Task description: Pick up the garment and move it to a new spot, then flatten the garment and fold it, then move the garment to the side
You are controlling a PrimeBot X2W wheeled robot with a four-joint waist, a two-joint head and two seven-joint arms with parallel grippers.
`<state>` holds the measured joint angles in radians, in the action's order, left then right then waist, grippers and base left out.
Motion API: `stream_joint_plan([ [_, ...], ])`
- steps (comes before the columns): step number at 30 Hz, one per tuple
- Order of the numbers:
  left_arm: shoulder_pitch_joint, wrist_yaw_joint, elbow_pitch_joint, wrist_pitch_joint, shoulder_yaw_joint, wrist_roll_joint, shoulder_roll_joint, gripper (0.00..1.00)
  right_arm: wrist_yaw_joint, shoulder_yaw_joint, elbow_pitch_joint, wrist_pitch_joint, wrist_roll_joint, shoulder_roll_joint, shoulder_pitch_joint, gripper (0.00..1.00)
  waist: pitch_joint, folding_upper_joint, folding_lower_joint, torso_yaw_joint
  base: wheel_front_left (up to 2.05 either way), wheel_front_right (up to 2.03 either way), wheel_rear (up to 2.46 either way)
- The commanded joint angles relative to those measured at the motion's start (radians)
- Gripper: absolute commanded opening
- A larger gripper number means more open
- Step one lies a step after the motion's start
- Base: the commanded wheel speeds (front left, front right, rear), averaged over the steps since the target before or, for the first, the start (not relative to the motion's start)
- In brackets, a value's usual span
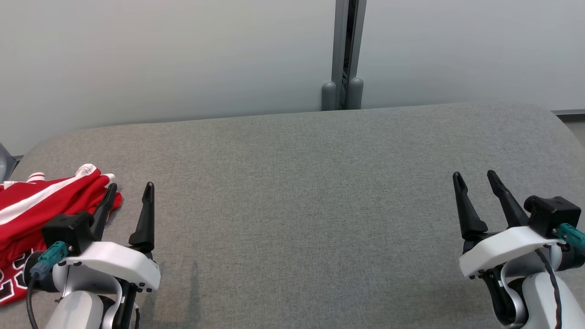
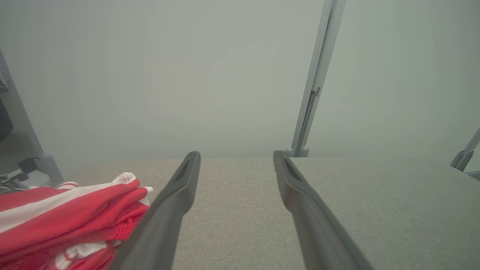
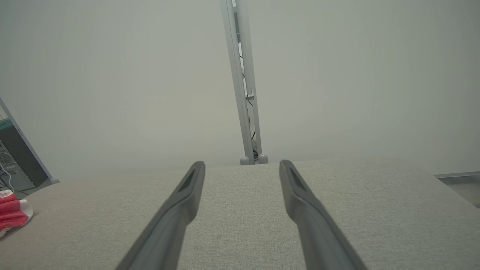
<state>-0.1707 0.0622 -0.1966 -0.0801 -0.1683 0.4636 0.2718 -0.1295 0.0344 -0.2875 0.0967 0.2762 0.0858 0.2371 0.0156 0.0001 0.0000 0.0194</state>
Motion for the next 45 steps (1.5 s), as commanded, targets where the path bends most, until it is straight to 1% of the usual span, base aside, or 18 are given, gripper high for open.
stream_joint_plan([
  [1,0.000,-0.001,0.011,-0.005,-0.003,-0.012,0.009,1.00,-0.002,-0.004,0.004,-0.001,-0.020,0.002,-0.002,1.00,0.001,-0.0001,0.0000,0.001,0.00,0.00,0.00],
  [10,0.015,0.010,0.022,-0.013,-0.016,-0.040,0.015,1.00,-0.002,-0.007,0.007,-0.006,-0.059,-0.002,-0.016,1.00,0.002,-0.0001,0.0000,0.003,0.00,0.00,0.00],
  [13,0.018,0.004,0.023,-0.018,-0.022,-0.046,0.018,1.00,-0.002,-0.005,0.009,-0.007,-0.079,0.000,-0.021,1.00,0.003,-0.0001,0.0000,0.003,0.00,0.00,0.00],
  [16,0.022,0.012,0.022,-0.023,-0.024,-0.056,0.019,1.00,-0.002,-0.003,0.013,-0.002,-0.094,0.001,-0.023,1.00,0.004,-0.0001,0.0000,0.002,0.00,0.00,0.00],
  [19,0.027,0.010,0.027,-0.024,-0.029,-0.063,0.021,1.00,-0.002,-0.006,0.016,0.002,-0.109,-0.001,-0.028,1.00,0.006,-0.0001,0.0000,0.002,0.00,0.00,0.00],
  [25,0.036,0.018,0.035,-0.016,-0.035,-0.074,0.025,1.00,-0.002,-0.006,0.016,0.005,-0.110,-0.004,-0.036,1.00,0.006,-0.0001,0.0000,0.000,0.00,0.00,0.00],
  [32,0.047,0.026,0.049,-0.012,-0.044,-0.094,0.033,1.00,-0.002,-0.004,0.020,0.010,-0.140,0.000,-0.042,1.00,0.006,-0.0001,0.0000,-0.002,0.00,0.00,0.00],
  [35,0.049,0.027,0.045,-0.007,-0.041,-0.076,0.029,1.00,-0.002,-0.007,0.018,0.013,-0.132,0.000,-0.043,1.00,0.006,-0.0001,0.0000,-0.004,0.00,0.00,0.00],
  [40,0.048,0.040,0.042,-0.008,-0.028,-0.059,0.020,1.00,-0.002,-0.014,0.017,0.016,-0.122,0.000,-0.043,1.00,0.005,-0.0001,0.0000,-0.014,0.00,0.00,0.00],
  [45,0.035,0.052,0.052,-0.003,-0.028,-0.057,0.018,1.00,-0.002,-0.015,0.021,0.017,-0.113,-0.002,-0.044,1.00,0.000,-0.0001,0.0000,-0.049,0.00,0.00,0.00],
])
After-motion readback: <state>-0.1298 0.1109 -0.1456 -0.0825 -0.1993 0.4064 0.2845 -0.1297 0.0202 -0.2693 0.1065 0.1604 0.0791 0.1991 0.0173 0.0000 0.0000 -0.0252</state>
